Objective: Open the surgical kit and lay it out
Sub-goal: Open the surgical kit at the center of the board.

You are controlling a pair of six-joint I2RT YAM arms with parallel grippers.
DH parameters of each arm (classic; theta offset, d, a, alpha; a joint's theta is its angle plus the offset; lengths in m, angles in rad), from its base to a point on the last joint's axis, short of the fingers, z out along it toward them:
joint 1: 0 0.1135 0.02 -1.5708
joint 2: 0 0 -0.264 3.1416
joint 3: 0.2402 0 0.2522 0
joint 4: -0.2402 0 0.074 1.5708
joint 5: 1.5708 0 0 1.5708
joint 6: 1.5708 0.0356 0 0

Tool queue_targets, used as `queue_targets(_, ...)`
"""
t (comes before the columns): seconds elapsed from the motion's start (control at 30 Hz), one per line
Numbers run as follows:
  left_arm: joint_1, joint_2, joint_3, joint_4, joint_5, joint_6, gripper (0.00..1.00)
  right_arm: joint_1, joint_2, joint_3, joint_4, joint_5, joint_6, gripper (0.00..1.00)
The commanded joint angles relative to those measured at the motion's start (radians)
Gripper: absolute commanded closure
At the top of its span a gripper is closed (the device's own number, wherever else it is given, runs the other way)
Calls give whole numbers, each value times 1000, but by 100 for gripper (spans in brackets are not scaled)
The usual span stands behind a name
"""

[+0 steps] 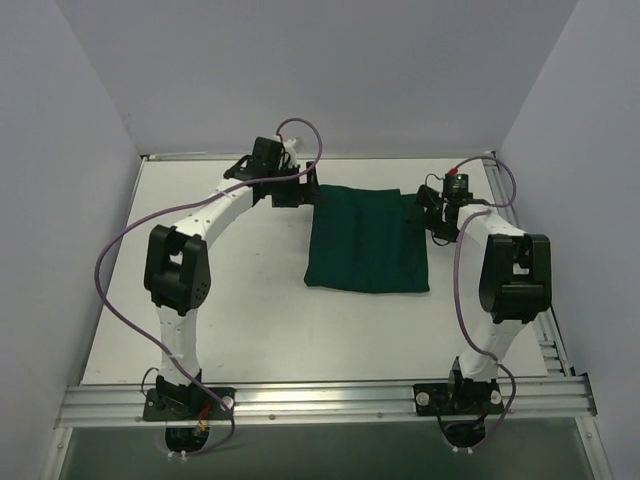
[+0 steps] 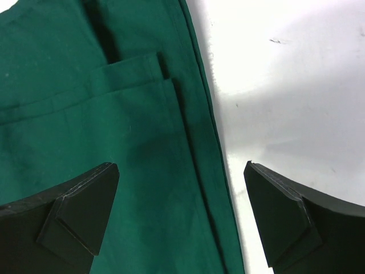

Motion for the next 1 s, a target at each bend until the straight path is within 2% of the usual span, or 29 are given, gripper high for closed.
queue_targets(0.0, -7, 27, 65, 24, 28, 31, 4, 2, 40, 45, 12, -29, -9, 1)
queue_targets(0.33, -3, 175, 153, 19, 8, 11, 0, 6, 162, 105, 46, -90, 0, 5)
queue_targets(0.6, 11, 322, 312, -73, 3, -2, 24, 61, 217, 139, 49, -98, 25, 6)
queue_targets(0.67, 13, 346, 358, -102, 0, 1, 35, 74, 225, 152, 51, -99, 29, 7)
queue_targets(0.83, 28, 403, 416, -125, 11, 3, 44, 94, 261, 183, 51, -99, 37, 9)
queue_targets(0.93, 33, 429, 441, -131, 11, 3, 56, 100, 278, 192, 51, -99, 46, 12)
queue_targets(0.97, 34, 440, 450, -137, 28, 1, 68, 101, 287, 195, 51, -102, 51, 13)
